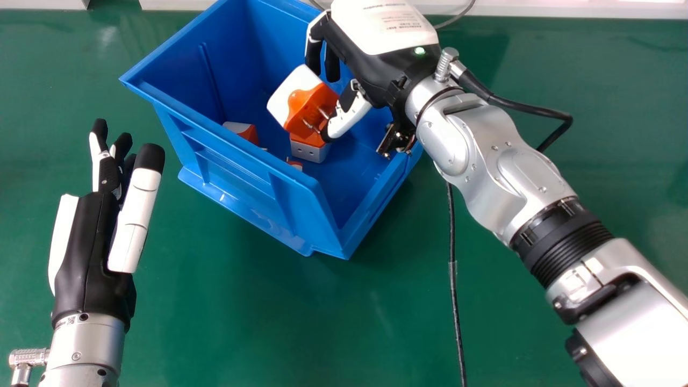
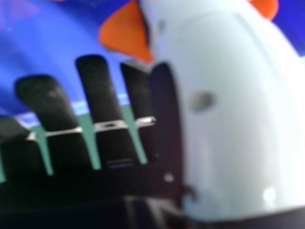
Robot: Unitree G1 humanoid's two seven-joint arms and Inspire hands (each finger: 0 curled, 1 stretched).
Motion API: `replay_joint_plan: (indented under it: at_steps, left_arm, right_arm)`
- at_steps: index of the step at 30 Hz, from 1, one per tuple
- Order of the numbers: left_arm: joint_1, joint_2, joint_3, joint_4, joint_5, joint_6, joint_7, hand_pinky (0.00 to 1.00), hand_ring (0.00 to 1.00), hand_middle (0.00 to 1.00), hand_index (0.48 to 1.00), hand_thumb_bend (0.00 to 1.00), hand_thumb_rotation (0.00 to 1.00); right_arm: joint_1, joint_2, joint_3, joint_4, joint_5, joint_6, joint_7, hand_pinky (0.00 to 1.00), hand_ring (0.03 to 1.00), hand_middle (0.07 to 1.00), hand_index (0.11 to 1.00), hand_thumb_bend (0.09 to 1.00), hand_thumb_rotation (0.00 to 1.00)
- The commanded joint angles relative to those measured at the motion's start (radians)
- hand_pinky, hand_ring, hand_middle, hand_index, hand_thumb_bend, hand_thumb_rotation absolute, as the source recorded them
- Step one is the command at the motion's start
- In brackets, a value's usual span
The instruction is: Pick all objects and put in blue box
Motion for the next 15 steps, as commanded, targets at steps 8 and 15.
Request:
replay_joint_plan:
  at_steps: [8,15]
  left_arm:
    - [0.009,0.011,0.003,-0.019,0.004,-0.007,-0.002,0.95,0.98,1.00,0.973,0.81,0.93]
    - [0.004,0.009,0.003,-0.016,0.001,-0.004,-0.001,0.95,0.98,1.00,0.973,0.81,0.93]
  right_arm:
    - [-0.035,-0.006,0.004,-0.021,0.005,-0.013,-0.029,0.54,0.667,0.741,0.739,0.610,0.66]
    - [-0.026,-0.012,0.012,-0.031,-0.007,-0.008,-0.029,0.77,0.910,0.967,0.945,0.697,0.98]
